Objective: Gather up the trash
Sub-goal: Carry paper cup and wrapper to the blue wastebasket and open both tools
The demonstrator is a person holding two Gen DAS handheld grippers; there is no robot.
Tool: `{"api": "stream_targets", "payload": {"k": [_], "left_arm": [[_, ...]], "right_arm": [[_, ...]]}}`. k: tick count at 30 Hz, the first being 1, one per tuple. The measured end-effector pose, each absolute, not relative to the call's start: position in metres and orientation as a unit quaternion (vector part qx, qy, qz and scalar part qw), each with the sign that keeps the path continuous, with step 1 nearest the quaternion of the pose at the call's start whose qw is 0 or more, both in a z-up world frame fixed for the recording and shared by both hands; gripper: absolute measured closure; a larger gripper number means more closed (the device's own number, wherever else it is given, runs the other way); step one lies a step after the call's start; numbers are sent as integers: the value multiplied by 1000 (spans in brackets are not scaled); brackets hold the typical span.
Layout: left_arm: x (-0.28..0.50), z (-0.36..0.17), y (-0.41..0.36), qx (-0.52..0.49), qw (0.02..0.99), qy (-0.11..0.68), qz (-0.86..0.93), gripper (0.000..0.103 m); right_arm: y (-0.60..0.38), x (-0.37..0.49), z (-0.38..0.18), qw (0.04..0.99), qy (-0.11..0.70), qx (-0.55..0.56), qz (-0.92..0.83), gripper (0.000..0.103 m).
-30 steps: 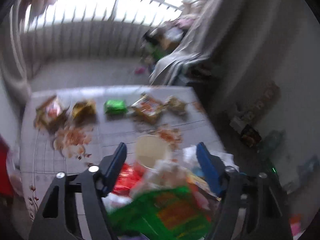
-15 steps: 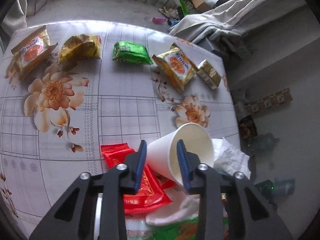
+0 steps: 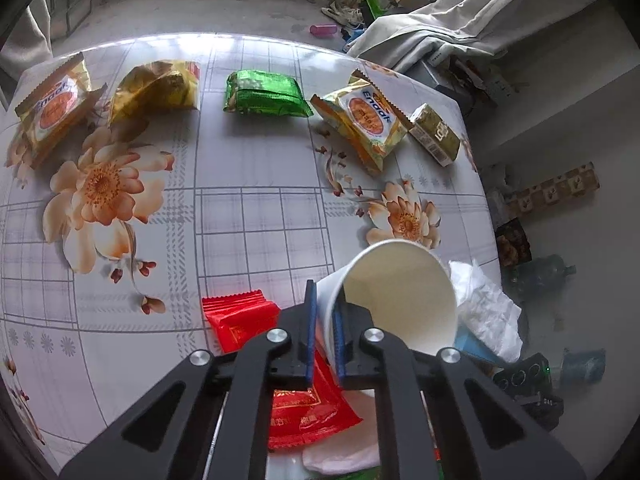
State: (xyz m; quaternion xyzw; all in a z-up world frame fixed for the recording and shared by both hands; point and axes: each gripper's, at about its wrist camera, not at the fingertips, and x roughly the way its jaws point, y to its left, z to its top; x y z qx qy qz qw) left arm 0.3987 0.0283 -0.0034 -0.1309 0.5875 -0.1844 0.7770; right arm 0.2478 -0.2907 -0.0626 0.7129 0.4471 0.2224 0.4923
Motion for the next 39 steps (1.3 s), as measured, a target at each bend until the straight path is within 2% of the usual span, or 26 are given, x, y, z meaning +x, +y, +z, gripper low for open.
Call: {"api": "stream_targets", "payload": {"k": [5, 13, 25, 32, 39], "left_arm": [[397, 1, 30, -134, 781, 581, -186, 99], [394, 19, 42, -153, 794, 558, -186, 99], [369, 78, 44, -141, 839, 487, -198, 99], [338, 117, 24, -123, 856, 446, -230, 99], [308, 151, -34, -86, 852, 426, -291, 99]], "right_arm": [[-292, 239, -64, 475, 438, 726, 235, 95], [-297, 218, -67, 442, 423, 748, 258, 96], [-308, 199, -49, 445, 388, 755, 287, 96], [-312, 186, -32, 457, 361, 755, 300, 96], [-343, 160, -15, 488, 314, 756, 303, 96]]}}
